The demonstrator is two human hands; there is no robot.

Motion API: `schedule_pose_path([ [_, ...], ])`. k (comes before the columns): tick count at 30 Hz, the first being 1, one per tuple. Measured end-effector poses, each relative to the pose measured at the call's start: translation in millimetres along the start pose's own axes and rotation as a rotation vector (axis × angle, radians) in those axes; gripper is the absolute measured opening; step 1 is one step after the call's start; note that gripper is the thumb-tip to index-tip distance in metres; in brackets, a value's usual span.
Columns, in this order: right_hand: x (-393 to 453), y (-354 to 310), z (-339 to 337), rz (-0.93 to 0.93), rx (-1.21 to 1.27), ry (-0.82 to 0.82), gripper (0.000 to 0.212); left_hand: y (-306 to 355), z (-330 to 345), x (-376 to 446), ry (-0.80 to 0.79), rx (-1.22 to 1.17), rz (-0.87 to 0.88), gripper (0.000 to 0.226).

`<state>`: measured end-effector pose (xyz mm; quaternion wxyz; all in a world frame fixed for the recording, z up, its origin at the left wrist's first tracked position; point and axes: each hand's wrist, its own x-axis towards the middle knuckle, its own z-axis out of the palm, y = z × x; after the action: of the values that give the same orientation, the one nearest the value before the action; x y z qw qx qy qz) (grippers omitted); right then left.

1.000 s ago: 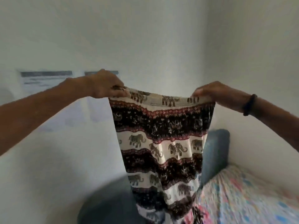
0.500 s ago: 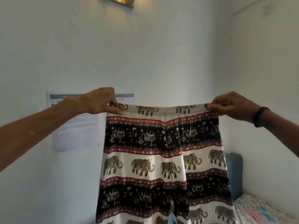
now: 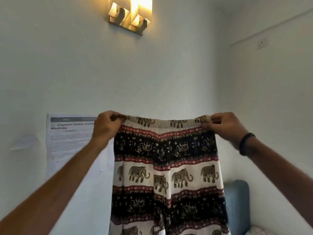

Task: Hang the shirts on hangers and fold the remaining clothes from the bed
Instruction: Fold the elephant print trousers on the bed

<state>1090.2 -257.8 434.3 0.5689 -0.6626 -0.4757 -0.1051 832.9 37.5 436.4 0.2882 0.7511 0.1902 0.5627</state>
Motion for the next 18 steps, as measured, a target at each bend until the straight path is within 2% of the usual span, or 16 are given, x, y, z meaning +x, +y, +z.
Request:
schedule_pose_path([
  [2, -1.5, -6.5, 17.5, 0.142, 0.251, 0.084, 0.022, -2.2, 20.3, -6.4, 0.12, -0.27, -0.069, 0.024],
  [4, -2.8, -11.9, 29.5, 0.239, 0.424, 0.164, 0.022, -2.3, 34.1, -8.9, 0.206, -0.415, -0.112, 0.03],
  [6, -2.9, -9.5, 36.5, 0.261, 0.385, 0.286, 0.021, 0.6, 41.1, -10.1, 0.234, -0.394, -0.106, 0.031],
  [8, -5.3, -3.9, 41.2, 0.231, 0.221, 0.414, 0.017, 3.6, 42.8, -14.7, 0.285, -0.232, -0.003, 0.033],
  [10, -11.1, 2.5, 44.6, 0.118, 0.011, 0.525, 0.015, 4.2, 41.2, -18.2, 0.31, -0.064, 0.178, 0.034],
  [14, -26.3, 14.9, 42.8, -0.255, -0.411, 0.638, 0.022, 4.1, 29.5, -19.5, 0.299, 0.116, 0.452, 0.034],
  [16, -36.0, 12.6, 36.6, -0.361, -0.434, 0.689, 0.025, 11.3, 21.3, -24.6, 0.262, 0.16, 0.515, 0.032],
  [18, -45.6, 3.6, 29.9, -0.437, -0.286, 0.789, 0.035, 27.8, 8.5, -33.9, 0.129, 0.092, 0.505, 0.028],
])
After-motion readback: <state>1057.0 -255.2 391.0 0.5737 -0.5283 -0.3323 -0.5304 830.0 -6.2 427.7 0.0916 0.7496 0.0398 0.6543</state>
